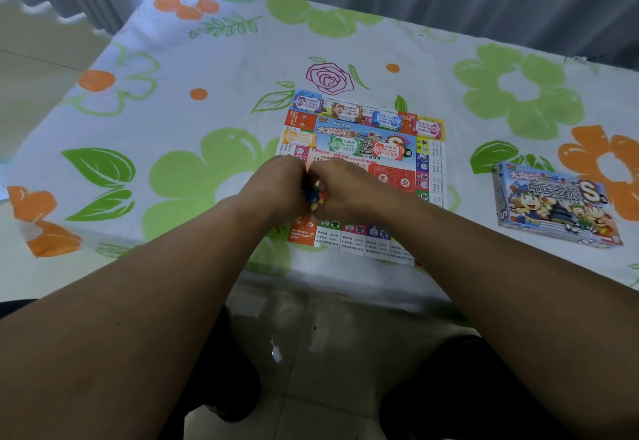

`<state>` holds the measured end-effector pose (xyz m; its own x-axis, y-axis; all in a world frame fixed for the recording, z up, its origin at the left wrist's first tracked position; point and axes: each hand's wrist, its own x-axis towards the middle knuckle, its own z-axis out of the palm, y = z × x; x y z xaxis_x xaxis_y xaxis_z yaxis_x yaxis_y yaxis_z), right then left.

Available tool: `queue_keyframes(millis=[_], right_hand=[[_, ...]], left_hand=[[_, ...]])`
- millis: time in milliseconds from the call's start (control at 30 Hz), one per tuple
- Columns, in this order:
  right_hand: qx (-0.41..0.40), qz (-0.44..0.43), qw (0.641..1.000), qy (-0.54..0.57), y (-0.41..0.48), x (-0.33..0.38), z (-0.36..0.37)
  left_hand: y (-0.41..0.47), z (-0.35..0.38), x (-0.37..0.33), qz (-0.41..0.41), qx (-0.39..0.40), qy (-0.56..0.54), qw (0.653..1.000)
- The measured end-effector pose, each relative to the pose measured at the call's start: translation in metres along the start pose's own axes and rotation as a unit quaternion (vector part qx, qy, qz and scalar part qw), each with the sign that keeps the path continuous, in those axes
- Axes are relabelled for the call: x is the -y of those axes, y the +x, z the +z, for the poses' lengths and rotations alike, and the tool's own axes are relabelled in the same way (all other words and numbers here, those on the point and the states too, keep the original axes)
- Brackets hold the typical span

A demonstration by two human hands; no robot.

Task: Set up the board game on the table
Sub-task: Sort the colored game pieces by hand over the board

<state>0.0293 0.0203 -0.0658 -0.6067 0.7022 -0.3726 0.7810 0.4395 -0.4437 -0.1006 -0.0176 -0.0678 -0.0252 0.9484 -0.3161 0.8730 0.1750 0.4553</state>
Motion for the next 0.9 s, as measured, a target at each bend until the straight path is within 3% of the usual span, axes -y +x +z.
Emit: queue_keyframes(millis=[167,600,900], right_hand=[[-0.01,0.004,1.0,0.02,0.002,-0.0009,-0.0014],[-0.015,0.003,1.0,0.008,0.0032,-0.0057,-0.0019],[-0.016,0.009,1.0,0.018,0.0054,-0.0038,-0.0025]], left_hand=[[0.0027,0.0015,0.0001,-0.02,-0.015,0.001,1.0],[0.0016,-0.0056,-0.0038,-0.019,0.04,-0.019,0.999],[0.0068,0.0011,-0.0033,-0.023,-0.021,0.02,0.999]])
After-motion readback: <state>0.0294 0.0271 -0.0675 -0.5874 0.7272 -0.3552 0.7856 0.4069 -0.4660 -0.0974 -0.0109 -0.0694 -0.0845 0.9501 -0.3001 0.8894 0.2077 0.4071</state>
